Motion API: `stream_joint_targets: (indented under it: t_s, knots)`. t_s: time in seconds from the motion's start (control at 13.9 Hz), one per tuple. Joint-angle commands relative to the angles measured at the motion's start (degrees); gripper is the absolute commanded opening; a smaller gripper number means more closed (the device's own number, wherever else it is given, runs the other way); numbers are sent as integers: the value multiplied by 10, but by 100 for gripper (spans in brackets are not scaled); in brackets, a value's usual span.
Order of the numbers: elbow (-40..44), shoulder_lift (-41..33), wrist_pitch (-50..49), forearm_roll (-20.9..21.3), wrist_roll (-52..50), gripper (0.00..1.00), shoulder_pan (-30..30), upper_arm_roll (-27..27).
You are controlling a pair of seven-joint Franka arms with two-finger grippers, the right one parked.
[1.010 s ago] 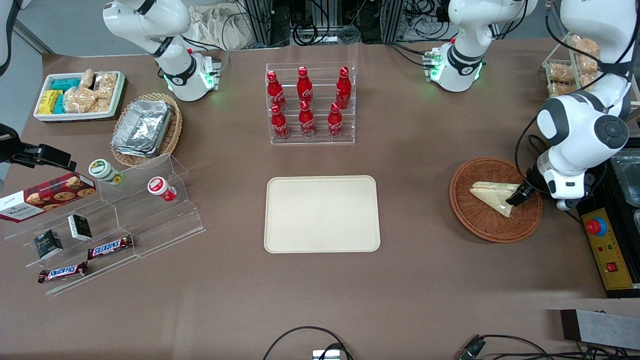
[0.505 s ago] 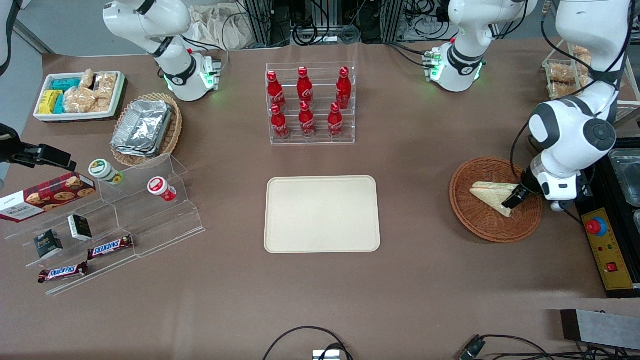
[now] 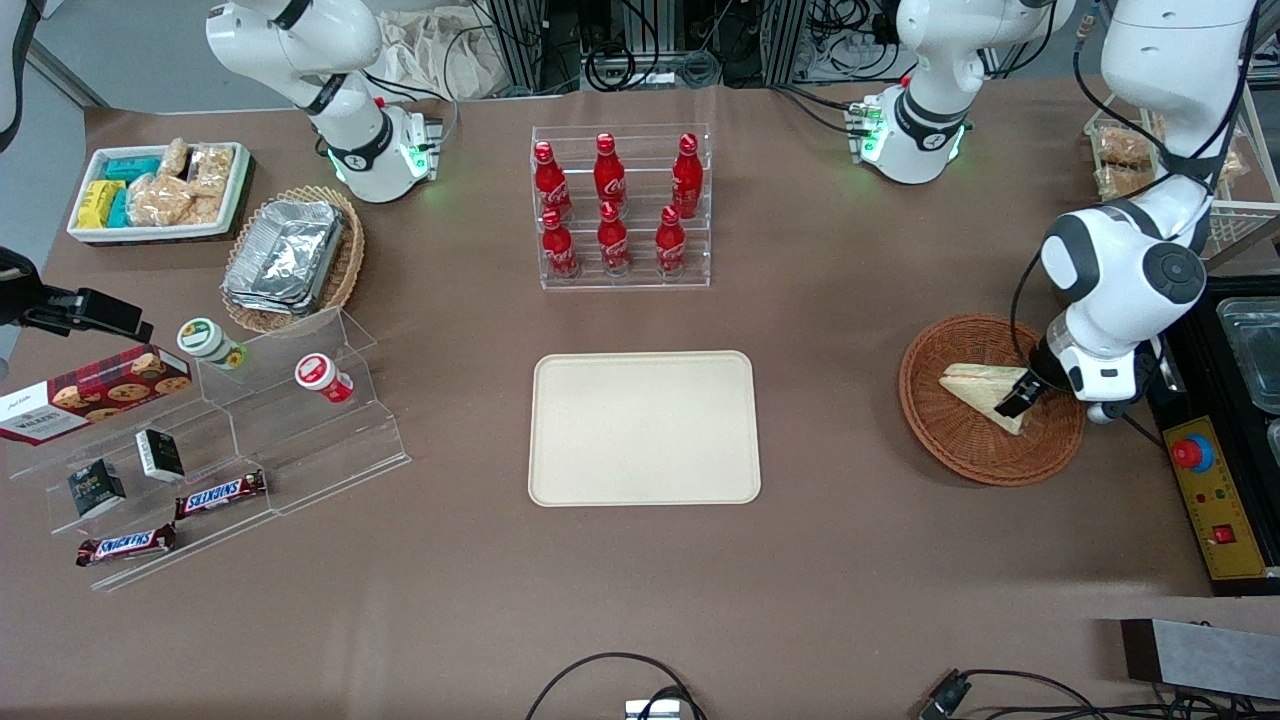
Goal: Place sandwich from basket to tray
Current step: 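Lift the sandwich out of the basket with the left gripper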
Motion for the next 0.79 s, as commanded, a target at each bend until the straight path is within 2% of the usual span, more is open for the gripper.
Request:
stream_joint_targets:
  t_s: [0.0,0.07,0.14,0.36,0.58,0.72]
  knots:
    - [-7,-7,10,-7,-8,30,-1,-4]
    - [-7,-8,8,-7,-12,24,-1,-5]
    - [-6,-10,5,-7,-12,22,-2,-5]
    - [-5,-46,-26,-6,-9,22,-2,-16]
    - [8,-108,-116,1,1,22,-2,-18]
    - [18,-137,-140,9,21,22,-2,-35]
